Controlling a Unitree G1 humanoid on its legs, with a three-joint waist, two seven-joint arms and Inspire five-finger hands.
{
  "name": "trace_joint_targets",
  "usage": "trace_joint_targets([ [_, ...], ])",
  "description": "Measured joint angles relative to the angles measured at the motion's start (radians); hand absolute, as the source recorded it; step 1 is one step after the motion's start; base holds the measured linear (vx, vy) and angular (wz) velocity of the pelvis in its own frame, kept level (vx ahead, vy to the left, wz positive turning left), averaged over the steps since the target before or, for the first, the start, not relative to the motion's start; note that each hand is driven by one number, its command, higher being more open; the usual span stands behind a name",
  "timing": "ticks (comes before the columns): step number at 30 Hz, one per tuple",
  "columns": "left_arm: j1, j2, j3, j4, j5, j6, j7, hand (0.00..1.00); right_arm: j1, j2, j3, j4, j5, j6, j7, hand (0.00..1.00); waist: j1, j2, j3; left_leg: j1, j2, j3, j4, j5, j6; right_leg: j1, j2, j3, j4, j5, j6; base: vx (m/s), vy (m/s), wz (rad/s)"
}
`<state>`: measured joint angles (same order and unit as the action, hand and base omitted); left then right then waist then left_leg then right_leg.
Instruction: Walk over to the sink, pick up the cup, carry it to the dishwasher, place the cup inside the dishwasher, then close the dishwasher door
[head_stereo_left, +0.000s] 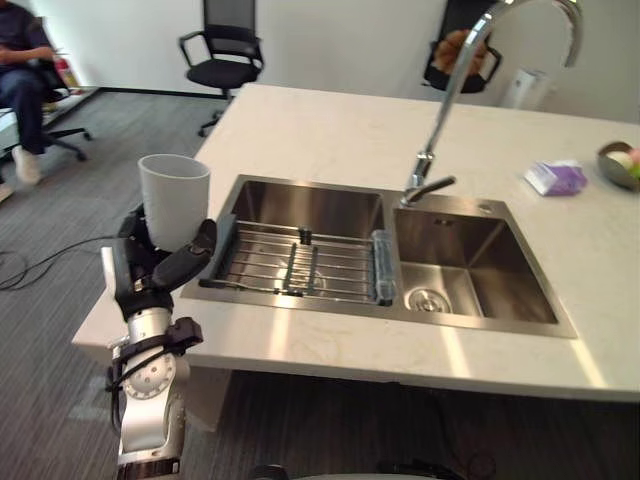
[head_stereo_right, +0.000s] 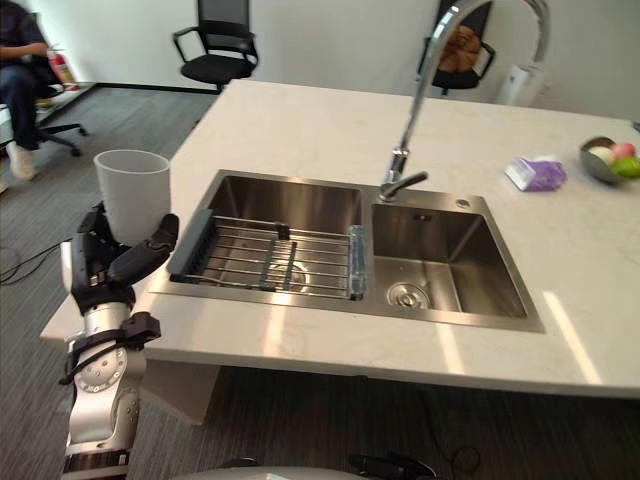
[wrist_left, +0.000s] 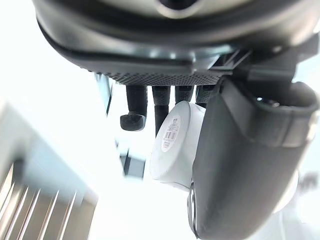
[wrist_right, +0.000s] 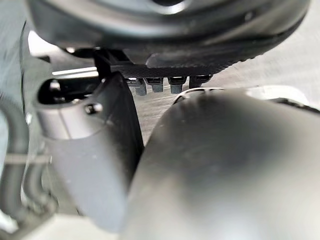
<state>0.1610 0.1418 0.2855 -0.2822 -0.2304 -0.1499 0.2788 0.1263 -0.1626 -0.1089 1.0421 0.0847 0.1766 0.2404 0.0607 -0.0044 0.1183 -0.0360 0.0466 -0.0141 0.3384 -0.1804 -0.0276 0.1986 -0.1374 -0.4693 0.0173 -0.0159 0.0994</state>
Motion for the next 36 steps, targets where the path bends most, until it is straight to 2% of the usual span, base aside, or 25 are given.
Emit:
trace_joint_targets([
  [2, 0.069, -0.027, 0.044, -0.067, 0.016, -0.023, 0.012, 0.0, 0.002, -0.008, 0.0, 0.013, 0.002, -0.009, -0.004, 1.0, 0.04, 0.012, 0.008, -0.013, -0.033, -0.094, -0.081, 0.049, -0.035, -0.007, -0.013, -0.08, 0.057, -0.045, -0.006, -0.15, -0.07, 1.49],
  [4, 0.095, -0.03, 0.06, -0.088, 0.015, -0.041, 0.022, 0.0, 0.004, -0.007, -0.014, 0.023, 0.002, -0.017, -0.006, 1.0, 0.049, 0.007, 0.008, -0.023, -0.003, -0.017, -0.151, 0.05, -0.029, -0.01, -0.007, -0.102, 0.038, -0.056, -0.02, -0.13, -0.082, 1.73],
  [5, 0.096, -0.047, 0.05, -0.094, 0.015, -0.072, 0.026, 0.0, -0.009, -0.019, -0.047, 0.067, 0.001, -0.031, -0.018, 1.0, 0.049, 0.003, 0.015, -0.086, 0.047, 0.139, -0.026, 0.045, 0.036, -0.012, -0.038, -0.219, 0.043, -0.061, -0.031, -0.15, -0.069, 2.05],
  [7, 0.099, -0.052, 0.035, -0.098, 0.014, -0.102, 0.022, 0.0, -0.027, -0.041, -0.072, 0.078, 0.012, -0.029, -0.061, 1.0, 0.053, 0.016, 0.024, -0.096, 0.12, 0.342, 0.186, 0.026, 0.087, -0.014, -0.097, -0.312, 0.094, -0.064, -0.03, -0.1, 0.017, 1.76],
  [9, 0.099, -0.055, 0.008, -0.119, 0.013, -0.129, 0.019, 0.0, -0.025, -0.063, -0.083, 0.059, 0.014, -0.035, -0.08, 1.0, 0.042, 0.025, 0.017, -0.042, 0.206, 0.458, 0.278, 0.025, 0.091, -0.006, -0.146, -0.387, 0.129, -0.063, -0.029, -0.03, 0.084, 1.46],
  [10, 0.099, -0.057, -0.022, -0.139, 0.013, -0.145, 0.008, 0.0, -0.018, -0.086, -0.084, 0.041, 0.013, -0.037, -0.089, 1.0, 0.03, 0.053, 0.001, -0.01, 0.276, 0.497, 0.255, 0.119, 0.121, -0.008, -0.162, -0.448, 0.17, -0.064, -0.03, 0.02, 0.216, 1.8],
  [11, 0.083, -0.07, -0.073, -0.144, 0.014, -0.157, -0.005, 0.0, -0.013, -0.125, -0.084, 0.034, 0.011, -0.036, -0.097, 1.0, 0.017, 0.088, -0.007, -0.005, 0.27, 0.529, 0.188, 0.199, 0.159, -0.021, -0.224, -0.498, 0.288, -0.08, -0.058, 0.02, 0.199, 1.92],
  [12, 0.071, -0.083, -0.096, -0.143, 0.014, -0.157, -0.003, 0.0, -0.008, -0.134, -0.087, 0.034, 0.01, -0.036, -0.101, 1.0, 0.008, 0.086, -0.005, 0.009, 0.245, 0.574, 0.148, 0.205, 0.19, -0.046, -0.29, -0.52, 0.401, -0.085, -0.098, -0.11, 0.305, 2.14],
  [13, 0.059, -0.117, -0.109, -0.133, 0.013, -0.168, -0.001, 0.0, -0.012, -0.128, -0.107, 0.036, 0.011, -0.038, -0.113, 1.0, -0.018, 0.112, -0.016, 0.013, 0.231, 0.598, 0.007, 0.211, 0.203, -0.101, -0.229, -0.527, 0.373, -0.152, -0.055, -0.13, 0.16, 1.68],
  [14, 0.042, -0.124, -0.095, -0.133, 0.013, -0.182, 0.005, 0.0, -0.027, -0.105, -0.116, 0.038, 0.012, -0.037, -0.124, 1.0, -0.022, 0.11, -0.023, 0.026, 0.222, 0.614, -0.08, 0.203, 0.212, -0.13, -0.162, -0.528, 0.252, -0.156, -0.069, -0.29, 0.176, 1.99],
  [15, -0.018, -0.092, -0.077, -0.13, 0.016, -0.218, 0.022, 0.0, -0.042, -0.05, -0.118, 0.025, 0.013, -0.035, -0.141, 1.0, -0.021, 0.065, 0.0, 0.036, 0.248, 0.742, -0.015, 0.111, 0.195, -0.137, -0.121, -0.557, 0.084, 0.038, -0.102, -0.26, 0.073, 1.95],
  [16, -0.043, -0.111, -0.104, -0.076, 0.019, -0.249, 0.026, 0.0, -0.061, -0.052, -0.12, 0.024, 0.017, -0.026, -0.158, 1.0, -0.026, 0.11, 0.011, 0.043, 0.29, 0.782, -0.026, 0.069, 0.072, -0.103, -0.115, -0.655, 0.125, 0.032, -0.094, -0.29, 0.154, 1.83],
  [18, 0.0, -0.114, -0.121, -0.055, 0.019, -0.238, 0.03, 0.0, -0.086, -0.054, -0.12, 0.038, 0.033, -0.008, -0.186, 1.0, -0.006, 0.091, 0.026, 0.092, 0.209, 0.809, -0.121, 0.092, 0.036, -0.068, -0.187, -0.703, 0.165, 0.032, -0.086, -0.14, 0.318, 1.07],
  [20, 0.05, -0.114, -0.124, -0.056, 0.02, -0.237, 0.043, 0.0, -0.076, -0.052, -0.12, 0.008, 0.033, -0.008, -0.197, 1.0, 0.001, 0.083, 0.023, 0.107, 0.127, 0.763, -0.179, 0.103, 0.02, -0.021, -0.25, -0.744, 0.185, 0.067, -0.057, -0.08, 0.341, 1.01],
  [21, 0.052, -0.11, -0.127, -0.056, 0.018, -0.236, 0.051, 0.0, -0.074, -0.052, -0.121, 0.001, 0.038, -0.018, -0.204, 1.0, 0.002, 0.084, 0.02, 0.09, 0.074, 0.701, -0.188, 0.102, 0.021, -0.006, -0.303, -0.73, 0.236, 0.09, -0.07, -0.03, 0.37, 1.48],
  [22, 0.04, -0.102, -0.143, -0.055, 0.016, -0.236, 0.053, 0.0, -0.065, -0.052, -0.122, 0.0, 0.053, -0.019, -0.21, 1.0, -0.002, 0.084, 0.019, 0.079, 0.029, 0.637, -0.201, 0.108, 0.033, -0.005, -0.362, -0.666, 0.315, 0.111, -0.101, 0.02, 0.47, 2.42],
  [23, -0.002, -0.074, -0.195, -0.049, 0.012, -0.236, 0.052, 0.0, -0.033, -0.042, -0.128, -0.011, 0.083, -0.027, -0.23, 1.0, -0.005, 0.083, 0.02, 0.079, -0.031, 0.521, -0.239, 0.125, 0.072, -0.022, -0.427, -0.482, 0.44, 0.164, -0.158, 0.07, 0.397, 2.5],
  [24, -0.027, -0.056, -0.224, -0.039, 0.007, -0.241, 0.049, 0.0, -0.019, -0.037, -0.133, -0.033, 0.091, -0.037, -0.243, 1.0, -0.007, 0.084, 0.021, 0.074, -0.048, 0.454, -0.248, 0.134, 0.089, -0.044, -0.422, -0.35, 0.481, 0.152, -0.155, 0.09, 0.237, 3.25],
  [25, -0.072, -0.023, -0.28, -0.012, -0.014, -0.259, 0.039, 0.0, -0.01, -0.02, -0.155, -0.06, 0.141, -0.038, -0.263, 1.0, -0.025, 0.085, 0.022, 0.056, -0.061, 0.32, -0.256, 0.15, 0.115, -0.075, -0.322, -0.094, 0.525, -0.005, -0.098, 0.07, 0.05, 3.44],
  [26, -0.105, -0.006, -0.315, 0.022, -0.025, -0.27, 0.024, 0.0, -0.004, -0.004, -0.16, -0.066, 0.192, -0.046, -0.28, 1.0, -0.034, 0.083, 0.022, 0.044, -0.081, 0.2, -0.256, 0.16, 0.132, -0.086, -0.208, 0.068, 0.54, -0.092, -0.077, 0.07, -0.021, 3.32],
  [27, -0.108, -0.004, -0.322, 0.037, -0.026, -0.272, 0.019, 0.0, -0.004, 0.003, -0.159, -0.07, 0.217, -0.05, -0.292, 1.0, -0.033, 0.078, 0.02, 0.045, -0.093, 0.154, -0.256, 0.161, 0.133, -0.091, -0.166, 0.117, 0.541, -0.121, -0.072, 0.14, -0.035, 2.7],
  [29, -0.065, -0.006, -0.315, 0.055, -0.026, -0.279, 0.035, 0.0, -0.021, 0.024, -0.137, -0.073, 0.272, -0.057, -0.305, 1.0, 0.006, 0.07, 0.016, 0.088, -0.135, 0.071, -0.285, 0.161, 0.132, -0.123, -0.105, 0.159, 0.484, -0.188, -0.009, 0.16, 0.006, 1.38],
  [32, -0.042, -0.005, -0.317, 0.06, -0.021, -0.278, 0.051, 0.0, -0.087, 0.048, -0.116, -0.065, 0.286, -0.033, -0.298, 1.0, 0.009, 0.072, 0.005, 0.104, -0.14, 0.005, -0.299, 0.162, 0.128, -0.157, -0.024, 0.171, 0.209, -0.193, 0.004, 0.22, -0.005, 0.64],
  [34, -0.05, -0.002, -0.336, 0.07, -0.002, -0.267, 0.054, 0.0, -0.103, 0.063, -0.097, -0.069, 0.285, -0.023, -0.297, 1.0, 0.008, 0.07, 0.003, 0.104, -0.127, -0.013, -0.3, 0.153, 0.113, -0.204, 0.014, 0.185, 0.13, -0.148, -0.028, 0.15, -0.032, 0.29],
  [36, -0.05, 0.009, -0.346, 0.081, -0.001, -0.244, 0.056, 0.0, -0.101, 0.072, -0.08, -0.069, 0.284, -0.014, -0.303, 1.0, 0.005, 0.054, -0.005, 0.112, -0.134, -0.012, -0.291, 0.133, 0.081, -0.247, 0.01, 0.194, 0.14, -0.081, -0.054, 0.16, -0.045, 0.13],
])
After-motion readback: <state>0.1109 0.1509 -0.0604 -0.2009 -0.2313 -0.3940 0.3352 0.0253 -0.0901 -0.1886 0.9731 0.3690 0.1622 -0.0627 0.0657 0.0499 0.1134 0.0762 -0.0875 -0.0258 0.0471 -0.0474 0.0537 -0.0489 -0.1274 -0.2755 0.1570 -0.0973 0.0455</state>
